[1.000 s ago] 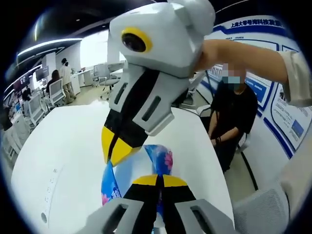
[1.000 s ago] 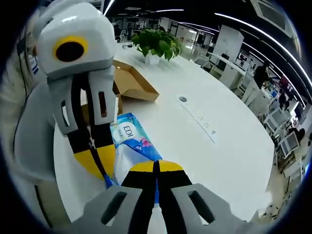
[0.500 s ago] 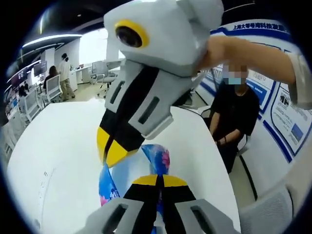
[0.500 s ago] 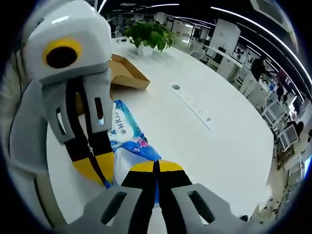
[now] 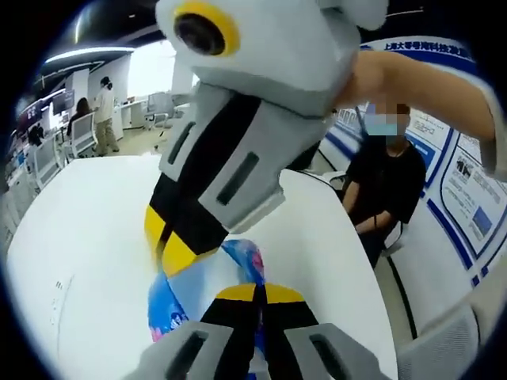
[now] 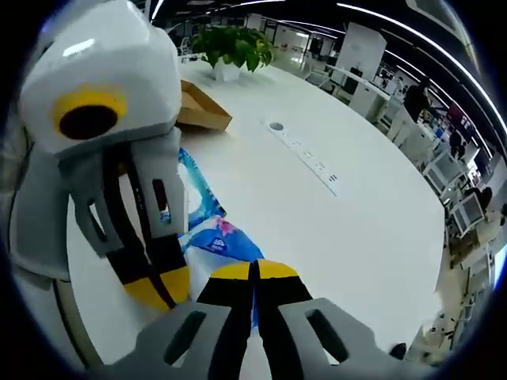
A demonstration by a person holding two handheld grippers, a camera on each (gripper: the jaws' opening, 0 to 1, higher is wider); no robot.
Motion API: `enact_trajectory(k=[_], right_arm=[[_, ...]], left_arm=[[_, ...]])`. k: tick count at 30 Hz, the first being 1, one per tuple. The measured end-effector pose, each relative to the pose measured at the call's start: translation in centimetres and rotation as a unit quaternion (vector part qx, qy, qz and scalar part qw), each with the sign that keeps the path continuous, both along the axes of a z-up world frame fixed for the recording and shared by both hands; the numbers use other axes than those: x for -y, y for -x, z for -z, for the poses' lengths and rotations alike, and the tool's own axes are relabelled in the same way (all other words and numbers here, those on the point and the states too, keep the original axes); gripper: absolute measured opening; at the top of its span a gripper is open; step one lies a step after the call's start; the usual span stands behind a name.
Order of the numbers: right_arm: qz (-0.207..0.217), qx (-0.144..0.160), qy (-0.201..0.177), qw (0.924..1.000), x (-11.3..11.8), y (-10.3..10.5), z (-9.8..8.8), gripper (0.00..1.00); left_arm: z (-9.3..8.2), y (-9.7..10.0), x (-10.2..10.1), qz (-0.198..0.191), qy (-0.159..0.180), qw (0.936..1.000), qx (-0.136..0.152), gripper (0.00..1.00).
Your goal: Operate the shoe box by opening the lid, removing the specified soft item, and placing it in the target area until the item is outside and the box remains undamaged.
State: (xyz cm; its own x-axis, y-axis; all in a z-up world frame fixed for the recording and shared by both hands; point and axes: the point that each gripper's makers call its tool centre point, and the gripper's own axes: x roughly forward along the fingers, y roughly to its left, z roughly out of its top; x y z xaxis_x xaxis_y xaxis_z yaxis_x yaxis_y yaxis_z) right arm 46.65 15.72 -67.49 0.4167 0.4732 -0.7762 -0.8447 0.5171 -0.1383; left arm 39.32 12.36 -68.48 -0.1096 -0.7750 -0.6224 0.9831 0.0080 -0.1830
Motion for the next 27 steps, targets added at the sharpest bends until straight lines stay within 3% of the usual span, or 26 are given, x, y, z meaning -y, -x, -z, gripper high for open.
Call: enact_trajectory(k=[4,15,23,27], right_arm=[[0.006,-0.003,0.002,1.0,0.3,0.0,0.7,0.0],[0.015,-0.003,0.026,0.9996,0.2,-0.7,3.3,0.0],[0.019,-0.008,0.043,0.9988,1.1,-0.9,4.7,0.0],[0.016,-0.005,0.05,0.9986,1.2,-0.8,4.9,0.0]], left_arm=[[0.2,-0.1,0.4,-0.002,0.003,1.0,-0.008,0.0],[3.0,-0.7,-0.7,-0.013,-0.018,0.9997,-0.006,0.0],[3.7,-0.5,-0.7,-0.021,-0.026,0.9992,-0.02,0.0],[3.9,-0.2,-0.6,-0.016,-0.028,0.9995,-0.005,0.01]])
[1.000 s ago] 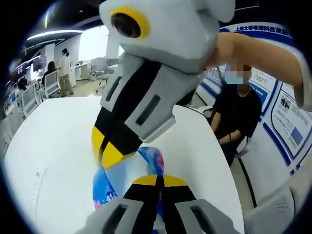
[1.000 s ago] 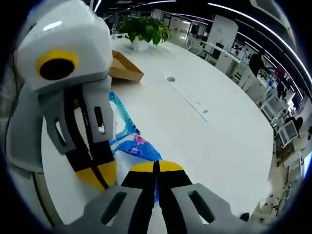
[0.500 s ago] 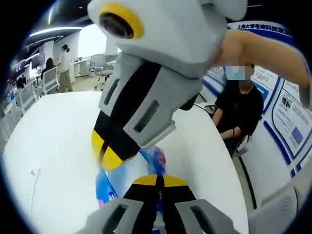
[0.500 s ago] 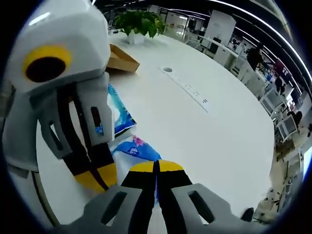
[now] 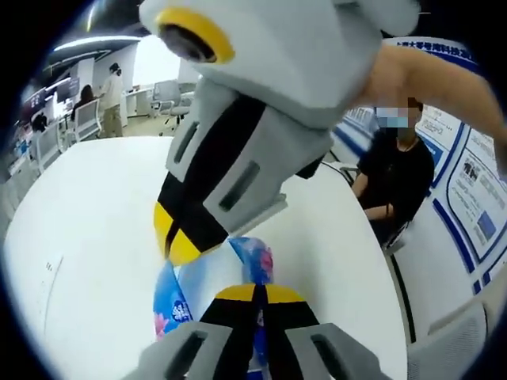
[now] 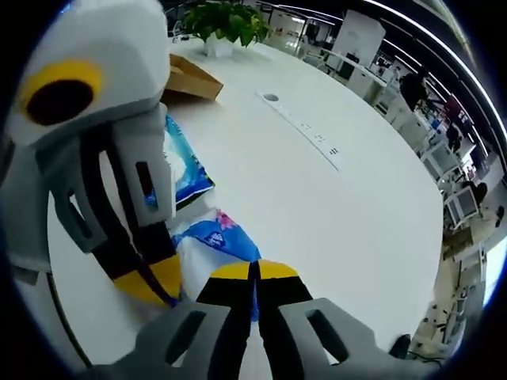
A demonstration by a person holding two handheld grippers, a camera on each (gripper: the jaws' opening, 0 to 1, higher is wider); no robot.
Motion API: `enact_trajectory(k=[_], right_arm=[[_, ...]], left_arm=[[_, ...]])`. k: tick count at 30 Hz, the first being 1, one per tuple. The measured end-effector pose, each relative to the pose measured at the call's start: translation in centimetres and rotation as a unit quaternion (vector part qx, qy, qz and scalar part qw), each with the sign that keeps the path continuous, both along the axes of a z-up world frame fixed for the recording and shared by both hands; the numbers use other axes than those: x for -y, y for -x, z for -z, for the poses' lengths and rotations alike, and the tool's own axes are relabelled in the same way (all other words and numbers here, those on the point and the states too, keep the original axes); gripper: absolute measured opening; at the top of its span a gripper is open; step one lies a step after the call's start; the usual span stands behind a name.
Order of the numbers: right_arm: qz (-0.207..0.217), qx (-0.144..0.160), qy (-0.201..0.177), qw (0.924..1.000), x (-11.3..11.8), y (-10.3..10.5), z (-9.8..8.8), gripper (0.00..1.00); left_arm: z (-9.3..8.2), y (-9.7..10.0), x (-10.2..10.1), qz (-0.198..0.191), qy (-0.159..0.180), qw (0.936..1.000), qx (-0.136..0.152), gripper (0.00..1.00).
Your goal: Operate the shoe box by opening the lid, removing the specified soft item, and placing it in the target area until the item is outside and the box remains undamaged.
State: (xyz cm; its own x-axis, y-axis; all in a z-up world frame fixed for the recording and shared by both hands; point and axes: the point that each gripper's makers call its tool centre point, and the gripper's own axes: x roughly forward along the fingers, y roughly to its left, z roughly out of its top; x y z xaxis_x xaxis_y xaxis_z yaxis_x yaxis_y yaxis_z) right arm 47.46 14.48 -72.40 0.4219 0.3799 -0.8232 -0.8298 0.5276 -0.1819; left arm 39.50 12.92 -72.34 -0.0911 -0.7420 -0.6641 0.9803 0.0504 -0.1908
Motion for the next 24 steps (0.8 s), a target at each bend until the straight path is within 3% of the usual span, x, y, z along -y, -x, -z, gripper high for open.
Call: enact_trajectory(k=[3,6,10,14,24], right_arm=[[0.002,0.001,0.003,1.0,0.3,-0.1,0.0,0.0],[0.005,0.006,0.001,1.0,0.5,-0.2,-0.3,0.05],[0.007,0.017,-0.003,0.9998,0.4,-0.1,-1.3,0.11],[0.009,0.027,-0.005,0.9996,0.6,0.2,-2.4,0.16],[0.018,0.034,-0.01,0.9992,0.9,1.8,-4.7,0.31]], left_arm=[[0.0,-0.2,-0.1,0.0,0.0,1.0,0.006,0.03],[-0.4,0.0,0.0,-0.012,0.0,0.9999,-0.004,0.11],[-1.3,-0.2,0.0,-0.011,-0.011,0.9996,0.021,0.18],[-2.5,0.1,-0.1,-0.02,-0.006,0.9996,0.02,0.21],[-4.6,0.9,-1.8,-0.015,-0.011,0.9987,0.048,0.28]])
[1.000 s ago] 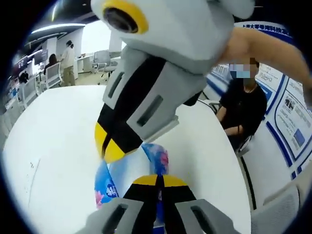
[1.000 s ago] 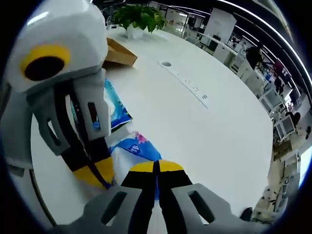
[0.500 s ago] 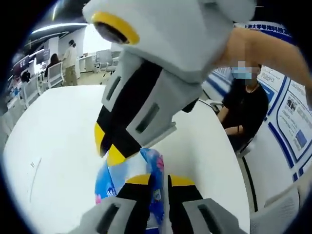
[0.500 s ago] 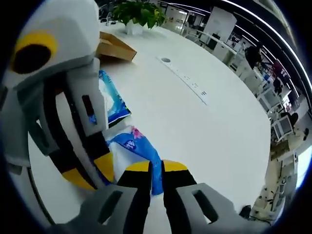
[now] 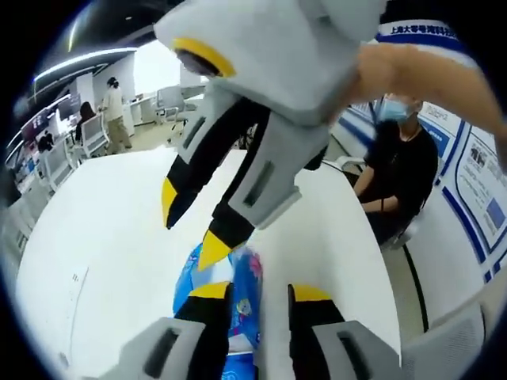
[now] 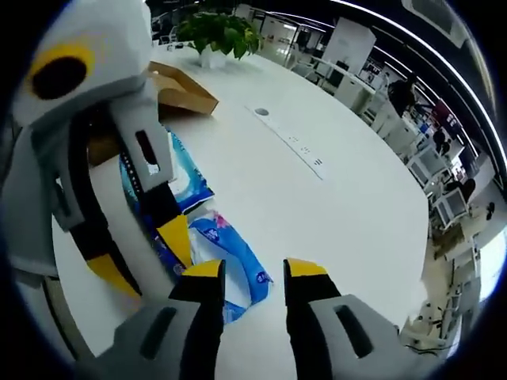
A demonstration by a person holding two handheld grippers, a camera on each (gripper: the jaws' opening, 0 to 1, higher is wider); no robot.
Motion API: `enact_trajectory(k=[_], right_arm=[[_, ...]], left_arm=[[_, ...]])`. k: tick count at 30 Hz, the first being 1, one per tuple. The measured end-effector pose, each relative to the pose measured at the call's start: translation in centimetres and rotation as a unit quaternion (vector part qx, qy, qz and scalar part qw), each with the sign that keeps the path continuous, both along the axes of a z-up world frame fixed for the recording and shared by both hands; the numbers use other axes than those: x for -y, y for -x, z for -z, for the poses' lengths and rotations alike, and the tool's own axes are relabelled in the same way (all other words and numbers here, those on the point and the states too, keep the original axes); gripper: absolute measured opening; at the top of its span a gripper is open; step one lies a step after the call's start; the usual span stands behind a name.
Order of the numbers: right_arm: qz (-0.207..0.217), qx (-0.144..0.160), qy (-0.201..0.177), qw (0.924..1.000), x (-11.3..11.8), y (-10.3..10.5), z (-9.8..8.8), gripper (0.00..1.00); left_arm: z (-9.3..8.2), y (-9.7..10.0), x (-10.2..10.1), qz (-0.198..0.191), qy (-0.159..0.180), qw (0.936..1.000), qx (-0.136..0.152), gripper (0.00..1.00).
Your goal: Operate the shoe box by opening the lid, removing the specified soft item, and placing it in the target area until the item is outside and the box remains undamaged.
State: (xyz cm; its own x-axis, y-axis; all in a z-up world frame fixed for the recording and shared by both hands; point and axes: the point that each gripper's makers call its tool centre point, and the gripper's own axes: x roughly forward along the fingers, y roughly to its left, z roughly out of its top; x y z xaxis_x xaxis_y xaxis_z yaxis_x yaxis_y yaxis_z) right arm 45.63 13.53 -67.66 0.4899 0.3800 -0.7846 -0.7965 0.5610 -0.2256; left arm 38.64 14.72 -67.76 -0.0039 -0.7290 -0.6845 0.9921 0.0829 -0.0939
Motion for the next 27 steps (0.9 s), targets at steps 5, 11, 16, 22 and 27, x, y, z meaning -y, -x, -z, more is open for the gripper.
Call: enact_trajectory(k=[5,11,16,22,27], right_arm=[[0.006,0.004,-0.003,1.0,0.0,1.0,-1.1,0.35],[0.017,0.008,-0.015,0.9997,-0.3,2.4,-2.4,0.42],[0.026,0.013,-0.028,0.9992,-0.8,3.6,-3.6,0.47],[0.037,0.018,-0.045,0.9982,-2.0,4.7,-4.7,0.56],[0.036,0.024,-0.054,0.9976,-3.2,5.6,-5.3,0.62]], left_arm=[[-0.9,0.3,-0.9,-0.003,-0.001,1.0,0.002,0.31],[-2.2,0.8,-2.3,-0.015,0.0,0.9999,0.005,0.35],[-3.6,0.9,-3.8,-0.035,0.014,0.9993,0.002,0.41],[-4.6,1.0,-6.3,-0.059,0.025,0.9979,0.01,0.48],[-5.3,1.3,-8.8,-0.08,0.032,0.9963,0.004,0.57]])
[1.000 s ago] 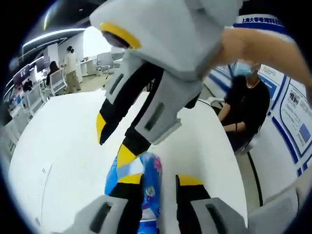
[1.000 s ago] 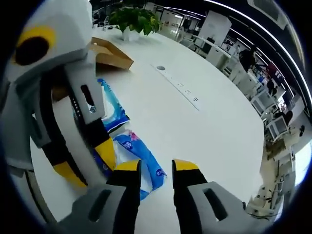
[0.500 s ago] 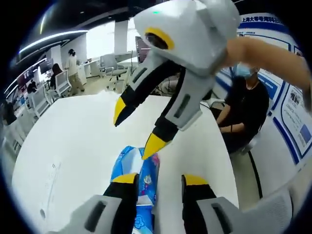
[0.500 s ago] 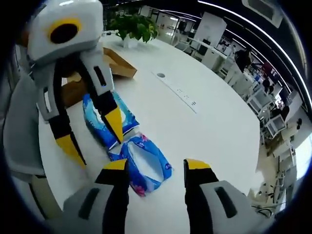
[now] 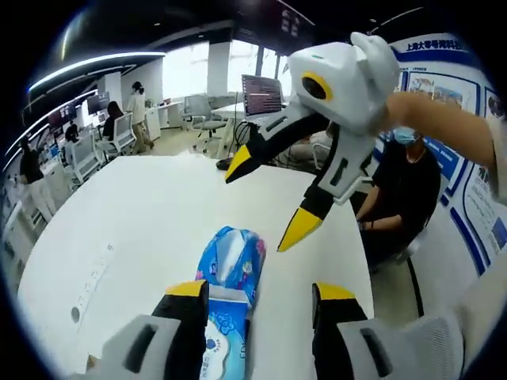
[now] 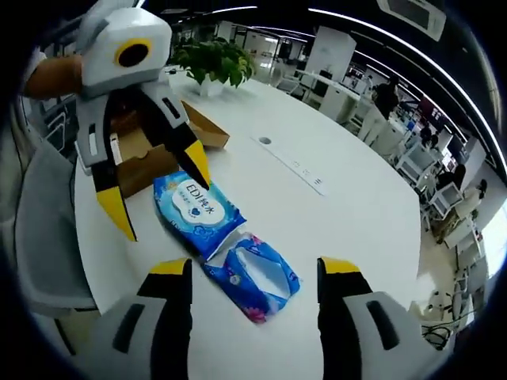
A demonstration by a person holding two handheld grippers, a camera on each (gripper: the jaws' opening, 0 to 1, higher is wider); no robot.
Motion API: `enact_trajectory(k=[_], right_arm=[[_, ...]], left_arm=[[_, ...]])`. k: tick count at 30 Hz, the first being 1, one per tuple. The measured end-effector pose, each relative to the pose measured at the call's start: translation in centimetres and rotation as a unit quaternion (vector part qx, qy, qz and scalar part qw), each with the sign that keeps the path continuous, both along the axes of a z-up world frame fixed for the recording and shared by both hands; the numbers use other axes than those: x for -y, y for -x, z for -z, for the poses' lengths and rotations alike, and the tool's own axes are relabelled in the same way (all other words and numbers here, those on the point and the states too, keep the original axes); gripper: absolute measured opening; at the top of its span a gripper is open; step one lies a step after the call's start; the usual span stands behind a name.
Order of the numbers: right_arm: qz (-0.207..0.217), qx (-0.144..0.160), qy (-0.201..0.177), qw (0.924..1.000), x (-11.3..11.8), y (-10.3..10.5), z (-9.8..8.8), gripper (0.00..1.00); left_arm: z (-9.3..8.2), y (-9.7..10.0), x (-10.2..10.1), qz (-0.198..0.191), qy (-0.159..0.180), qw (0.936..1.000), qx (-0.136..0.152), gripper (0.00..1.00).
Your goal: Operate the shoe box by opening the lid, removing the specified soft item, and placing it in the target area until the item is outside and the box remains undamaged.
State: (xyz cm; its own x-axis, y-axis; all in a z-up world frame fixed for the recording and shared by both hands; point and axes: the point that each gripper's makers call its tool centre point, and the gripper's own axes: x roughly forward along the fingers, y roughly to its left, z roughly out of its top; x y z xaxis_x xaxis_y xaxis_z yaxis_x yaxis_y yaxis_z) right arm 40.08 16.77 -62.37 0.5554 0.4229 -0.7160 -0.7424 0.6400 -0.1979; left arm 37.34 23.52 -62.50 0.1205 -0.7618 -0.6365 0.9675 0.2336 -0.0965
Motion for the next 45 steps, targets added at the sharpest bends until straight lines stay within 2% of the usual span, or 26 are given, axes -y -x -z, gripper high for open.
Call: enact_trajectory(k=[7,14,22,27,32,43,45], right_arm=[[0.015,0.008,-0.017,0.9997,-1.3,0.5,-0.8,0.68],[0.022,0.005,-0.044,0.9988,-3.0,1.5,-1.5,0.82],[0.027,0.014,-0.066,0.9974,-4.6,2.2,-2.7,0.91],[0.018,0.016,-0.07,0.9972,-5.9,2.8,-3.0,0.93],[0.006,0.018,-0.08,0.9966,-7.6,3.1,-3.5,0.96],[-0.018,0.01,-0.093,0.9954,-10.9,3.4,-3.3,0.96],[-0.024,0.008,-0.092,0.9954,-11.3,3.4,-3.1,0.96]], left_arm=[[-0.4,0.1,-3.5,-0.022,0.004,0.9997,0.008,0.64],[-1.7,0.2,-6.7,-0.048,0.026,0.9984,0.014,0.72],[-2.6,0.5,-10.5,-0.072,0.035,0.9966,0.018,0.8],[-3.4,0.4,-12.8,-0.095,0.044,0.9937,0.04,0.82],[-3.9,0.7,-15.4,-0.116,0.049,0.9909,0.047,0.87],[-3.2,0.7,-21.2,-0.154,0.045,0.9857,0.051,0.94],[-3.5,0.8,-22.0,-0.161,0.054,0.9841,0.05,0.96]])
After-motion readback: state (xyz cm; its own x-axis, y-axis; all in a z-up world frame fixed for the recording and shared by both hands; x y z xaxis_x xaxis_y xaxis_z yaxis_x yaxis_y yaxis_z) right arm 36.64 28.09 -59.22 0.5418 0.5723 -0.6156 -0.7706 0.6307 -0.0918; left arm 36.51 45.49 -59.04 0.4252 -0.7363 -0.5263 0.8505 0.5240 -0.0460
